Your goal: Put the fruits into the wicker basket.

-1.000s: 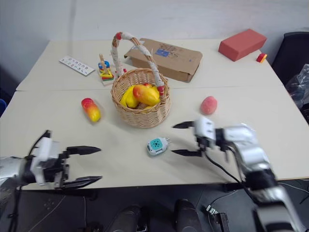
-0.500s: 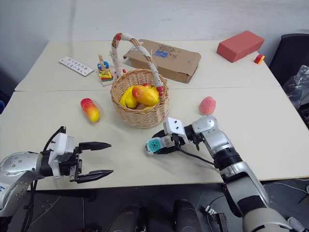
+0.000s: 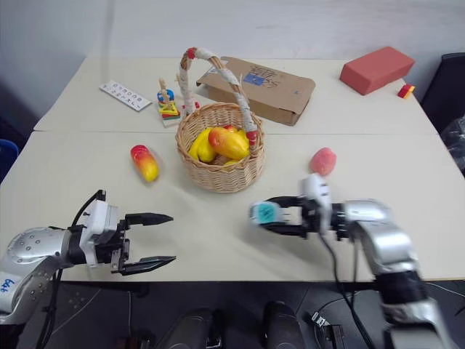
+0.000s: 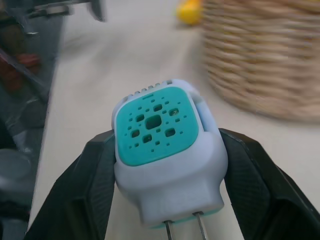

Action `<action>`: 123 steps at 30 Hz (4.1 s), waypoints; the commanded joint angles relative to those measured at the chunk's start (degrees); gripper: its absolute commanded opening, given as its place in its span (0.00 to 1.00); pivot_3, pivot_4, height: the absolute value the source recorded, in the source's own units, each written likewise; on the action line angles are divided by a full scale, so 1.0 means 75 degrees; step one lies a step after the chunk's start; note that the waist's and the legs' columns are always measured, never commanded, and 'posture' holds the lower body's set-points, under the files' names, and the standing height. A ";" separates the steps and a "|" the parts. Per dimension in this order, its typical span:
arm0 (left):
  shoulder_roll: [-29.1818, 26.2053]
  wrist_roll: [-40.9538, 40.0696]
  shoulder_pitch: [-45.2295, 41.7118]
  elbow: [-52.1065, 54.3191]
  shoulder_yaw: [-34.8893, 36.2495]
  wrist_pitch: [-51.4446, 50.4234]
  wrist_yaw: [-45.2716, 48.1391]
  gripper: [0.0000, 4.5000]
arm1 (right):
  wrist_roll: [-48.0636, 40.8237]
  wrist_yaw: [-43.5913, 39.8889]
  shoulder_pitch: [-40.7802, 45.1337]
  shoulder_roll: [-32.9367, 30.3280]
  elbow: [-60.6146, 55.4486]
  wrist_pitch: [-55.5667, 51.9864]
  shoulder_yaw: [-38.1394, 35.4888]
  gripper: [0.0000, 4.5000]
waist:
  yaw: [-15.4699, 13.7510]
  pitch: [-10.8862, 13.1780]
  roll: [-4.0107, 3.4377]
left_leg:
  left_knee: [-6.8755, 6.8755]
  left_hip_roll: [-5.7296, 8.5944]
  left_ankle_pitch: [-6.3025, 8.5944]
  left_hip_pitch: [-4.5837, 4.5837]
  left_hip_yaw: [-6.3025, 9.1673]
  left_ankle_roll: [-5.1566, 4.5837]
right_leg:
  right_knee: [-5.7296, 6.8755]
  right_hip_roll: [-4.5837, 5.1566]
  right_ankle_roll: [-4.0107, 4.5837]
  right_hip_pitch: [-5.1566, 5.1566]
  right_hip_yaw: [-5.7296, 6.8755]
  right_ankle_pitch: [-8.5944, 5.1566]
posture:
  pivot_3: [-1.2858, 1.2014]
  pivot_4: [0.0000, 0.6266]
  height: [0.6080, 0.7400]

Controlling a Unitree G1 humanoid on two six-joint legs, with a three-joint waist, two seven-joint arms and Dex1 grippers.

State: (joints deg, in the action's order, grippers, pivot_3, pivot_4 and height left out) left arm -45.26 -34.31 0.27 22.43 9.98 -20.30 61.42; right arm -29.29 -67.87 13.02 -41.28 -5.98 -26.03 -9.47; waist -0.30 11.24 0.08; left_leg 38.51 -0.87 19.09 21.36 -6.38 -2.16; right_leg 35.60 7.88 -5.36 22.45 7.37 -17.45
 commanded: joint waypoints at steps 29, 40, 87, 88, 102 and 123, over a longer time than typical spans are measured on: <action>0.0075 0.0476 0.0860 -0.1827 0.2940 0.0966 -0.0769 1.00 | 0.0626 0.0459 0.1113 -0.1486 0.4581 0.4502 -0.2256 0.99 | 0.0263 0.0011 -0.0015 | -0.0029 -0.0014 -0.0054 -0.0029 -0.0067 0.0011 | -0.0006 -0.0025 -0.0021 0.0017 -0.0067 0.0011 | 0.52 0.24 1.00; 0.0814 0.0743 0.2967 -0.3520 0.6114 0.0836 -0.3114 1.00 | -0.0534 0.0262 -0.1305 0.1040 -0.1422 0.4601 -0.0297 0.99 | 0.0230 -0.0002 0.0010 | -0.0056 -0.0039 -0.0007 -0.0027 -0.0063 0.0022 | -0.0002 -0.0038 -0.0013 0.0026 -0.0060 0.0007 | 0.52 0.24 1.00; 0.1787 0.0620 -0.4887 -0.4198 0.1232 -0.2390 -0.4262 0.48 | 0.0745 0.1276 -0.0286 0.2411 -0.0331 0.6211 0.1256 1.00 | 0.0144 -0.0060 0.0137 | 0.0001 -0.0007 -0.0050 -0.0015 -0.0042 0.0028 | 0.0045 -0.0040 -0.0013 0.0017 -0.0045 0.0020 | 0.52 0.24 1.00; 0.1560 0.0490 -0.4550 -0.3816 0.1290 -0.1983 -0.3565 0.48 | 0.0762 0.1344 -0.0336 0.2380 -0.0364 0.6207 0.1193 1.00 | 0.0191 -0.0060 0.0137 | -0.0009 -0.0009 -0.0048 -0.0016 -0.0049 0.0032 | 0.0043 -0.0041 -0.0013 0.0024 -0.0051 0.0019 | 0.52 0.24 1.00; 0.1374 0.0468 -0.6277 -0.3335 -0.0594 -0.3211 -0.2594 0.48 | 0.0897 0.2094 -0.0856 0.2208 -0.0957 0.6006 0.1003 1.00 | -0.0091 -0.0050 0.0116 | -0.0009 0.0008 -0.0055 -0.0021 -0.0031 0.0027 | 0.0027 -0.0038 -0.0022 0.0014 -0.0079 0.0025 | 0.52 0.24 1.00; -0.0249 0.1033 -0.3905 -0.3783 0.1023 0.0882 0.0072 1.00 | -0.0025 0.3122 -0.4679 0.1666 -0.1530 0.5412 -0.2087 1.00 | 0.0054 -0.0048 0.0113 | -0.0042 -0.0003 -0.0069 -0.0026 -0.0043 0.0027 | 0.0021 -0.0043 -0.0015 0.0018 -0.0075 0.0020 | 0.52 0.24 1.00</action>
State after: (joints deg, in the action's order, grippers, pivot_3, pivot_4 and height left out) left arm -45.04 -27.19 -30.50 -6.80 14.00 -18.68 58.64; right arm -27.24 -44.42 -19.25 -29.51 -17.57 14.37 -21.22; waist 0.11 10.88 0.93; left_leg 38.13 -0.91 18.60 21.15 -6.71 -1.93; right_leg 35.70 7.55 -5.45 22.59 6.81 -17.31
